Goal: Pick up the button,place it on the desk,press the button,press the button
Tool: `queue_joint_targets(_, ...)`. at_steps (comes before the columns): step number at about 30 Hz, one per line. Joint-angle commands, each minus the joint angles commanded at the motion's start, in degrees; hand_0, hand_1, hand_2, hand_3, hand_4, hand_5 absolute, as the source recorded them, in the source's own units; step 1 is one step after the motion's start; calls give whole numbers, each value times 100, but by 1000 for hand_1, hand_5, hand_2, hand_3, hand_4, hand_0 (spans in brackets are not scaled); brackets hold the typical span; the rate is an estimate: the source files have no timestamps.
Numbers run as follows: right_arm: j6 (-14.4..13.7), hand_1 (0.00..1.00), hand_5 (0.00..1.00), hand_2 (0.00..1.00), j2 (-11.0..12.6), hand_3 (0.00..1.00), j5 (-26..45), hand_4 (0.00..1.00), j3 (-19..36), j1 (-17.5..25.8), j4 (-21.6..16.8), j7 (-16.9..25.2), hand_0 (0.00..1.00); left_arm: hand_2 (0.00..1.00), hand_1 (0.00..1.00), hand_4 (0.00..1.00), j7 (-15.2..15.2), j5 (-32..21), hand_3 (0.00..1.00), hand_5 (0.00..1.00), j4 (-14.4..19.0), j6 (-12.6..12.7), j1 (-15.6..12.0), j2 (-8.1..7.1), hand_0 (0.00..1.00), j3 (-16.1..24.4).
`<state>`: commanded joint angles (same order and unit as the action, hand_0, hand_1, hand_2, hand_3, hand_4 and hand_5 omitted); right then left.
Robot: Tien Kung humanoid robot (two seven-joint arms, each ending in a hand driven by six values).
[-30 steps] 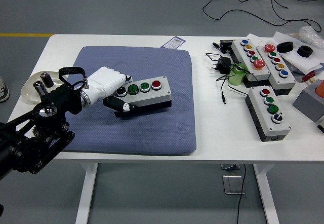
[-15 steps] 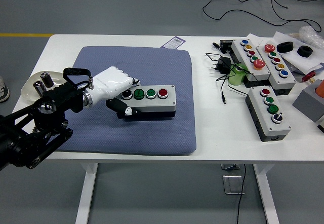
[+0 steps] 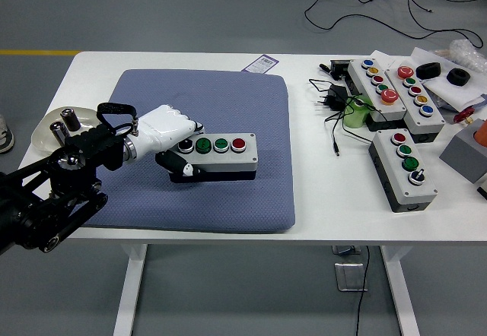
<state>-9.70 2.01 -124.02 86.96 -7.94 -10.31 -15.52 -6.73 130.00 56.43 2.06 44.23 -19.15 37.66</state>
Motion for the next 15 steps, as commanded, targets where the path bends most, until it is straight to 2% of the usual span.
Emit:
queue_joint_targets(1,1,646,190,690,0,635,-4,312,2,1,0,-1,672,709,646,987,12,0,747,692,-2,-20,-5,-5,480,4)
queue_joint_targets(6,1,646,190,690,1,635,-7,312,8,5,0,-4,672,709,646,987,103,0,747,692,67,-365,-46,-37,480,41)
queue_joint_targets(7,1,646,191,690,1,635,-9,311,10,6,0,-4,672,879,854,998,99,0,886,714,79,-410,-54,-39,775,53)
queue_joint_targets(9,2,646,191,690,-1,635,-25,311,24,11,0,-7,672,879,854,998,101,0,886,714,108,-533,-82,-40,775,98)
queue_joint_targets(12,2,646,191,690,-3,635,-51,311,44,18,0,-10,672,879,854,998,130,0,886,714,184,-586,-135,-50,775,203)
queue_joint_targets(13,2,646,191,690,-3,635,-55,311,49,21,0,-10,672,988,945,998,136,0,984,720,201,-589,-145,-53,920,225)
queue_joint_targets(15,0,646,191,690,-4,635,-63,311,57,22,0,-8,672,988,945,998,150,0,984,720,301,-670,-197,-72,920,371)
